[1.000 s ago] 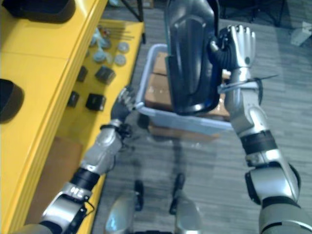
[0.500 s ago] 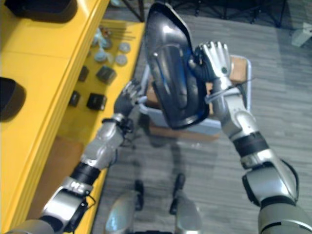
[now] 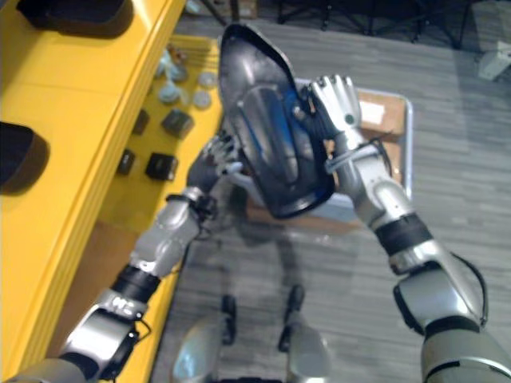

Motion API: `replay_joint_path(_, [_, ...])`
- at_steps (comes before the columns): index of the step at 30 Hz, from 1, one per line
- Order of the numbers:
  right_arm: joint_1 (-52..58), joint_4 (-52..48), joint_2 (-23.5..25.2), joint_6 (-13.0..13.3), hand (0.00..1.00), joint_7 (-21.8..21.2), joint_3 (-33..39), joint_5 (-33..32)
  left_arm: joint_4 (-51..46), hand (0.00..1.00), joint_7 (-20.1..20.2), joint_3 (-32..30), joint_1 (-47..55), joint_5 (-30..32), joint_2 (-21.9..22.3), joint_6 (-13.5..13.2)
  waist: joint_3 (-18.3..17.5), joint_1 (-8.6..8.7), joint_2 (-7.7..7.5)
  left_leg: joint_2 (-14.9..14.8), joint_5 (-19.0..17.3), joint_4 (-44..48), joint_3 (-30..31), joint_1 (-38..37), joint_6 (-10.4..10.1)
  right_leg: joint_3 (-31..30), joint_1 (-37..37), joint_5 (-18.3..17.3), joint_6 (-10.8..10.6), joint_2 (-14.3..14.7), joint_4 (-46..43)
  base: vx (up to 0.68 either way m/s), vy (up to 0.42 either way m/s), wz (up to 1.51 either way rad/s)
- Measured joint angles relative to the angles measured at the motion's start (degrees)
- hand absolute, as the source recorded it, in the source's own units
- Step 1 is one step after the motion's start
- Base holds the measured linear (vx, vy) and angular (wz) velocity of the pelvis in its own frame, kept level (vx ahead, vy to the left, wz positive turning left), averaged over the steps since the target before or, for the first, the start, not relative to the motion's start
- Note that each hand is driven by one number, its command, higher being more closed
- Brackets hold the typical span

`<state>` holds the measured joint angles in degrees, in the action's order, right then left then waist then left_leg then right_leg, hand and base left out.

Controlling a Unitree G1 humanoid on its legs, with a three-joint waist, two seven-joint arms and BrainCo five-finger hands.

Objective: Walk over and take plastic housings, then place them on the shelf

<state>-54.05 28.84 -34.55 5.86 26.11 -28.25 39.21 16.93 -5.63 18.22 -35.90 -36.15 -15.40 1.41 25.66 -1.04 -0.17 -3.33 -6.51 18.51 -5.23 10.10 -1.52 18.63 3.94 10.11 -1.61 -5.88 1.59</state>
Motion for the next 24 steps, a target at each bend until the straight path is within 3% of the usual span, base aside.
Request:
replay_joint_path(8, [-1.5, 2.5, 0.5, -0.6, 1.0, 0.0, -1.2, 1.0, 0.0, 0.0, 2.4, 0.6, 0.0, -4.1, 0.1, -0.2, 0.0, 0.0, 0.06, 0.1, 0.0, 0.0, 0.0, 0.0, 0.0, 0.0, 0.0, 0.0, 0.0, 0.0, 0.1, -0.02, 0.043, 0.0])
replay_joint_path(17, [-2.7, 3.5, 0.4, -1.7, 1.0, 0.0, -2.2, 1.0, -0.7, 0.0, 5.4, 0.6, 0.0, -6.6, 0.1, -0.6, -1.0, -0.12, 1.87, 0.1, 0.0, 0.0, 0.0, 0.2, 0.0, 0.1, 0.1, 0.0, 0.0, 0.0, 0.1, -0.02, 0.042, 0.0])
replay_joint_path(22, [-5.9, -7.3, 0.0, -7.7, 1.0, -8.8, -2.2, 0.8, -3.8, 0.0, 5.5, 0.7, 0.1, -6.0, 0.2, 0.2, -1.0, 0.19, 1.98, 0.0, 0.0, 0.0, -0.1, 0.0, 0.0, -0.1, 0.1, 0.0, 0.0, 0.0, 0.1, -0.02, 0.025, -0.02])
replay_joint_path(24, [-8.9, -11.2, 0.0, -10.2, 1.0, -13.3, -2.3, 0.5, -4.7, 0.0, 4.1, 0.6, 0.1, -5.3, 0.3, 1.6, -1.0, 0.2, 2.05, -0.1, 0.0, 0.0, -0.2, -0.2, 0.0, -0.2, 0.0, 0.0, 0.0, 0.0, 0.1, 0.0, 0.0, 0.0])
